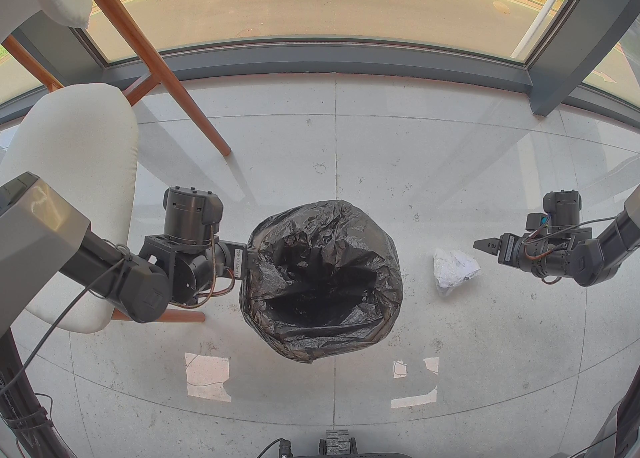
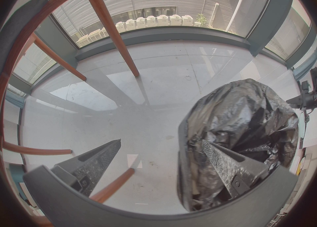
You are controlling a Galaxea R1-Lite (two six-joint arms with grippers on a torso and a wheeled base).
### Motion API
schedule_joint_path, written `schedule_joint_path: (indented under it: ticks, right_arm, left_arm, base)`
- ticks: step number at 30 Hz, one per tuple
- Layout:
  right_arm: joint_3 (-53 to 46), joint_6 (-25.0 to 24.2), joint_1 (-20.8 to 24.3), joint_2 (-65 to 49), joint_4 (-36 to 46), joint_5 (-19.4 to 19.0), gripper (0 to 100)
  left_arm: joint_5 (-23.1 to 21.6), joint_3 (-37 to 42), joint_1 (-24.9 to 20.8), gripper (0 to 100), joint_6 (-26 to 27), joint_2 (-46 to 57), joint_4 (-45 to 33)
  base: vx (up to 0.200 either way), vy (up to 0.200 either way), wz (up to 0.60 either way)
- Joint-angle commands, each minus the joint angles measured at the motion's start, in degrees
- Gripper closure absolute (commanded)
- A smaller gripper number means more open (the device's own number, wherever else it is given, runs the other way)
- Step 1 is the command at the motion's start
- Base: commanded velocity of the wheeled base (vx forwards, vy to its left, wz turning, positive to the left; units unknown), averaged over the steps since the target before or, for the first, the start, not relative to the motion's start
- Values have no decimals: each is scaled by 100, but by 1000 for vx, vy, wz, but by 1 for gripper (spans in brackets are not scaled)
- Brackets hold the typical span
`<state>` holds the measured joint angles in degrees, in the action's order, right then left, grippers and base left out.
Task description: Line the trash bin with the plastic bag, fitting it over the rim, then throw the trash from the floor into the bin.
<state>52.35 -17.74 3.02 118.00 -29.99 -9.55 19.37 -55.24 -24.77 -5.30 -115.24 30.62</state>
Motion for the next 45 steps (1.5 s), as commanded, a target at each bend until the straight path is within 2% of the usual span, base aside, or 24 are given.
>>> schedule_joint_path:
  ticks: [1,10,17,21,25,30,31,35,40,41,43,44,45]
  right_arm:
    - [505,-133,40,680,11,5,0]
    - [1111,-1092,146,1594,11,40,0]
    - [1401,-1109,76,2139,2,58,0]
    - [1647,-1127,49,2438,2,58,0]
    - [1990,-1250,49,2693,2,111,0]
    - [2517,-1698,93,2965,81,181,0]
    - [2755,-2006,128,3106,90,269,0]
    - [3308,-2392,163,3492,125,445,0]
    - [3739,-2436,172,3774,353,489,0]
    - [3985,-2471,207,3923,450,559,0]
    - [4117,-2507,251,3993,459,673,0]
    - [4170,-2507,269,4020,468,726,100]
    - [4196,-2507,287,4037,476,770,100]
  left_arm:
    - [23,233,-432,0,-190,467,-39]
    - [14,1015,-529,0,-173,1645,-21]
    - [58,1208,-634,0,-155,2436,14]
    - [401,1182,-625,0,-173,2664,23]
    - [533,1322,-625,0,-182,2867,23]
    - [717,1445,-625,0,-173,3113,14]
    - [875,1507,-625,0,-182,3227,14]
    - [963,1577,-608,0,-182,3447,14]
    - [1218,1586,-590,0,-173,3702,14]
    - [1412,1612,-590,0,-173,3868,5]
    - [1508,1674,-590,0,-164,3992,5]
    - [1526,1709,-590,0,-164,4062,5]
    - [1535,1735,-590,0,-164,4185,-12]
  base:
    - [0,0,0]
    - [0,0,0]
    - [0,0,0]
    - [0,0,0]
    - [0,0,0]
    - [0,0,0]
    - [0,0,0]
    - [0,0,0]
    - [0,0,0]
    - [0,0,0]
    - [0,0,0]
    - [0,0,0]
    - [0,0,0]
